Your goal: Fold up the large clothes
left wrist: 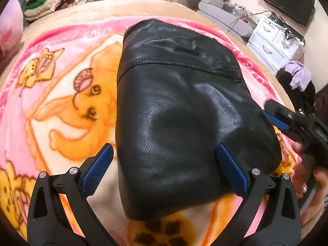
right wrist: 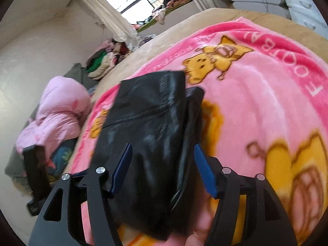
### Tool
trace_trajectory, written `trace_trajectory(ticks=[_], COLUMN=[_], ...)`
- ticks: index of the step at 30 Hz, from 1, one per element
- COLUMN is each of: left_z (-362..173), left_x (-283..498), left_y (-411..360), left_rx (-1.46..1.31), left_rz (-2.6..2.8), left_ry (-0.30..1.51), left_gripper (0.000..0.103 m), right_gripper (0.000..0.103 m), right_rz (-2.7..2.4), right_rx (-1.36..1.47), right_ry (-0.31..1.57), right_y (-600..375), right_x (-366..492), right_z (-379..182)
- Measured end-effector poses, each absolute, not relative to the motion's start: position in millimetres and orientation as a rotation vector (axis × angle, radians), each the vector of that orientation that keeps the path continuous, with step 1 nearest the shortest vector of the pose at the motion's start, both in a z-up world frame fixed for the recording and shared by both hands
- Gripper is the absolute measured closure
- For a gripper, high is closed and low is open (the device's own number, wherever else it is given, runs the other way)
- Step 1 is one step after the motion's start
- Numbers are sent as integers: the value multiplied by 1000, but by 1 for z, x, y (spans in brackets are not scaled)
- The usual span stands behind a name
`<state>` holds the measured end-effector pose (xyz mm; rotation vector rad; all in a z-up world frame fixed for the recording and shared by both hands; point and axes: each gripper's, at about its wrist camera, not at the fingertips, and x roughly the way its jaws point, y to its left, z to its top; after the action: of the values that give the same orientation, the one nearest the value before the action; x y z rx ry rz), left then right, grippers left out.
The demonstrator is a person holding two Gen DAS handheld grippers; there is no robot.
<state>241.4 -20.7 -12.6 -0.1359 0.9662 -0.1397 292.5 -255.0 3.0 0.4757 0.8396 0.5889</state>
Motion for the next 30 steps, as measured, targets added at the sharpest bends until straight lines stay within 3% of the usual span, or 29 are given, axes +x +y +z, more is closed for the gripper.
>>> trace_trajectory(ticks=[4,7,9,14,18,19,21,30], left_z=[-11,-11,-10,-7,-1,0,3,17], left_x=[235,230,227,218,210,208,202,165], left_y=[-18,-14,-12,-7,-6,-6,-6,1], left_rx=[-140,-147,-145,-168,-156,-150,-139,-128], left_rz=[-139,-131,-124,-120,-117,-114,-112,-98], left_ry=[967,970,970,966,947,941,930,870], left_gripper=[9,9,9,9,9,9,9,9], right_gripper=[42,61,65,64,36,22,11,5], right_rz=[604,561,542,517,516,521,506,419], right_rx=[423,358,326,311,375,384,396,296], right_ry=[850,938,952,912,889,868,817,696], right_y=[-245,-237,-236,-232,-239,-240,-244,-245], right_x=[271,268,267,257,242,236,222,166], right_z=[6,-11,-19,-20,-15,-11,0,15])
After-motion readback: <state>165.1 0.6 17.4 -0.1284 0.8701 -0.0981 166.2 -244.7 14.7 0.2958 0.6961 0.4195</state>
